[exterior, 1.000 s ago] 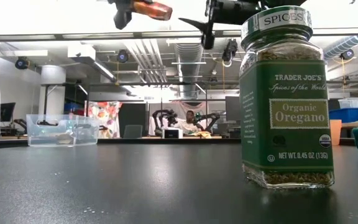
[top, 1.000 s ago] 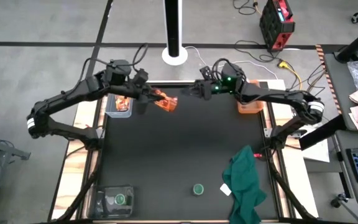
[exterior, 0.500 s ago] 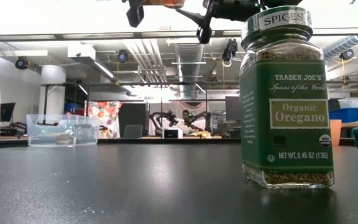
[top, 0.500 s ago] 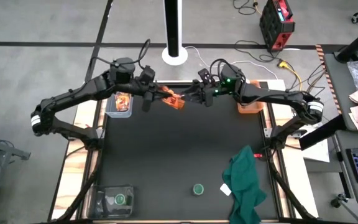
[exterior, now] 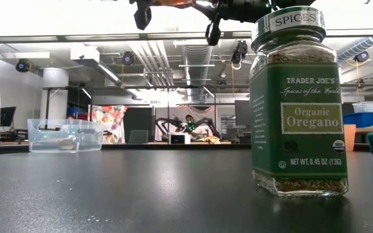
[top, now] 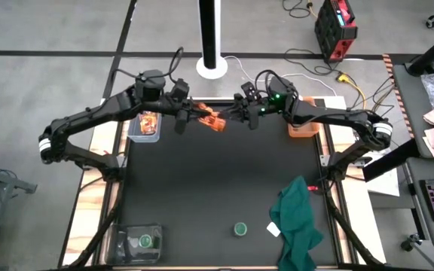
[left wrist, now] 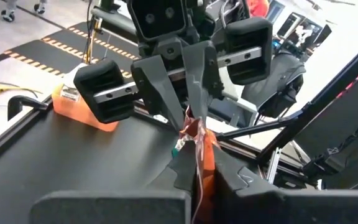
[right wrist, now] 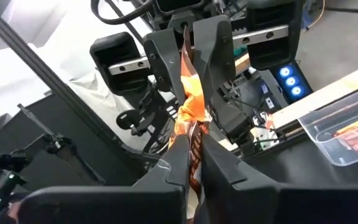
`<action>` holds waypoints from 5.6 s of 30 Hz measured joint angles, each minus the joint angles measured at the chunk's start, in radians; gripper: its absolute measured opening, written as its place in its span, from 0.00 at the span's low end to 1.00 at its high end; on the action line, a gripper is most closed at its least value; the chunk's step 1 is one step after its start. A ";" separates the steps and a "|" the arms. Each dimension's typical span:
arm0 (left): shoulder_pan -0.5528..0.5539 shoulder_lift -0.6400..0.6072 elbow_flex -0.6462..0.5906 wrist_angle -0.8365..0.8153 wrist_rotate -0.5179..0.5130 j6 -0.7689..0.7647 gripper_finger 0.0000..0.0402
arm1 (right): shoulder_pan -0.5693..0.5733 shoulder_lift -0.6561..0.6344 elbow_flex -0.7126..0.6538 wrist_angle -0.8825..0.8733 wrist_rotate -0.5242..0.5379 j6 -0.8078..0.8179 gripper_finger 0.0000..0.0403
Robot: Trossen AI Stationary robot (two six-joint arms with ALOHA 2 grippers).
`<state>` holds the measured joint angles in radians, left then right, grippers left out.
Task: Sort spices by type
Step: Put the orange seasoning pack into the transparent bin, then put the green seasoning bottle into the black bin
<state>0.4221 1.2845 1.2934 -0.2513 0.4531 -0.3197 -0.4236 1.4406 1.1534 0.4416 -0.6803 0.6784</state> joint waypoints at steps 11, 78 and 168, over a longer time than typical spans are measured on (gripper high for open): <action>0.005 -0.093 -0.001 -0.035 -0.123 0.021 0.00 | 0.002 -0.027 0.009 0.013 0.068 -0.142 0.03; 0.546 0.241 0.000 -0.935 -0.860 0.102 0.26 | -0.039 -0.026 0.031 -0.565 0.185 -0.163 0.46; -0.910 0.895 0.757 -0.562 -0.809 -0.171 0.76 | 1.002 -0.003 -0.356 -0.609 0.739 0.454 0.02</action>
<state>-0.4877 2.1792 2.0500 -0.8132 -0.3555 -0.4908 0.5782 1.4379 0.7979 -0.1670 0.0583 1.1324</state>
